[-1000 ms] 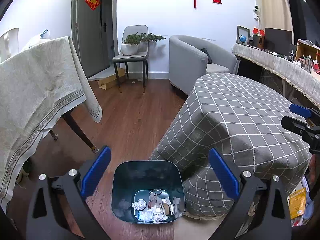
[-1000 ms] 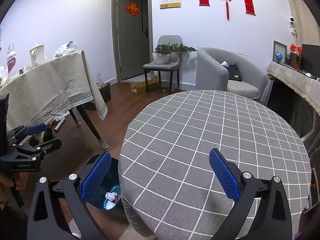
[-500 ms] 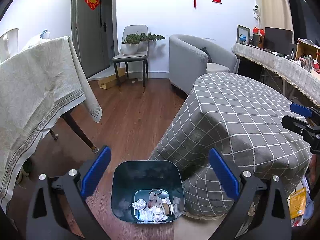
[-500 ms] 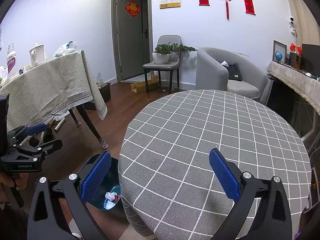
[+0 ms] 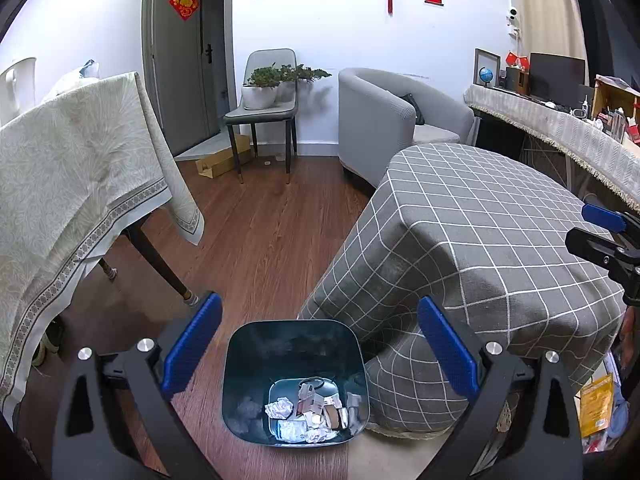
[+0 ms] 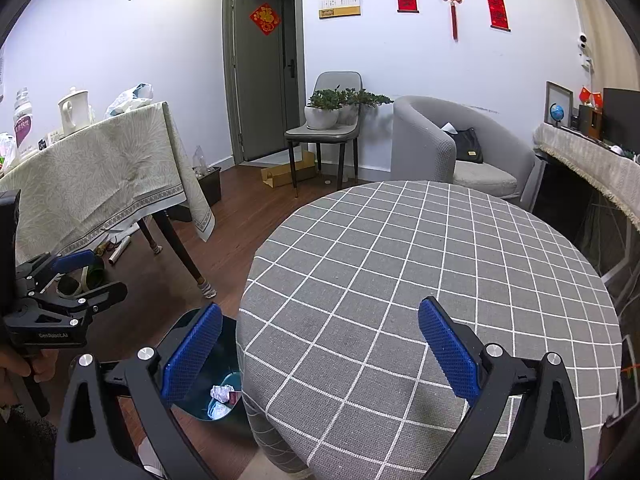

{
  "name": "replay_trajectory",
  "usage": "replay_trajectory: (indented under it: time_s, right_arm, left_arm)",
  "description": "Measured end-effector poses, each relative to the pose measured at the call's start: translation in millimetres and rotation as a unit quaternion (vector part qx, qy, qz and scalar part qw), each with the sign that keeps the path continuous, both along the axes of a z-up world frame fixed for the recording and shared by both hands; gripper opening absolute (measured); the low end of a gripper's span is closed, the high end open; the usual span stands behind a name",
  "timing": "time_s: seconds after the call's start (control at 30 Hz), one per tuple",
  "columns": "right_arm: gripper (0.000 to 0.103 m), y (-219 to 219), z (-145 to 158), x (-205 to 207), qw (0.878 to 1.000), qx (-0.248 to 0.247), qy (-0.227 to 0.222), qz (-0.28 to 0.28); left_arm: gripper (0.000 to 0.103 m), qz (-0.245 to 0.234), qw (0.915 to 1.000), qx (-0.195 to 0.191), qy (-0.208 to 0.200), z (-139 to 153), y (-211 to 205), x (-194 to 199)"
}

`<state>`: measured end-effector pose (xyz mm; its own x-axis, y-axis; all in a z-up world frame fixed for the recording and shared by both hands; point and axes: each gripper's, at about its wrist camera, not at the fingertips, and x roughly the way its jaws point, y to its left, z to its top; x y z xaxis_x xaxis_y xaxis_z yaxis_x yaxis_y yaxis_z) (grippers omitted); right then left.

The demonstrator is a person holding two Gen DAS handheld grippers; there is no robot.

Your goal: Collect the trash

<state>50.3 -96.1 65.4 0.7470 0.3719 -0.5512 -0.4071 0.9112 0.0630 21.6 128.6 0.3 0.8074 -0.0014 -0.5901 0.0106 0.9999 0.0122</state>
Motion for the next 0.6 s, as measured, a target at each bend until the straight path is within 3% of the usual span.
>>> replay_trajectory:
  time_s: [0.6]
  right_arm:
    - [0.099, -1.5, -0.1, -0.4, 1.0, 0.0, 0.0, 0.0]
  left_arm:
    - [0.1, 0.0, 1.0, 0.0, 0.0, 0.3, 0.4, 0.3]
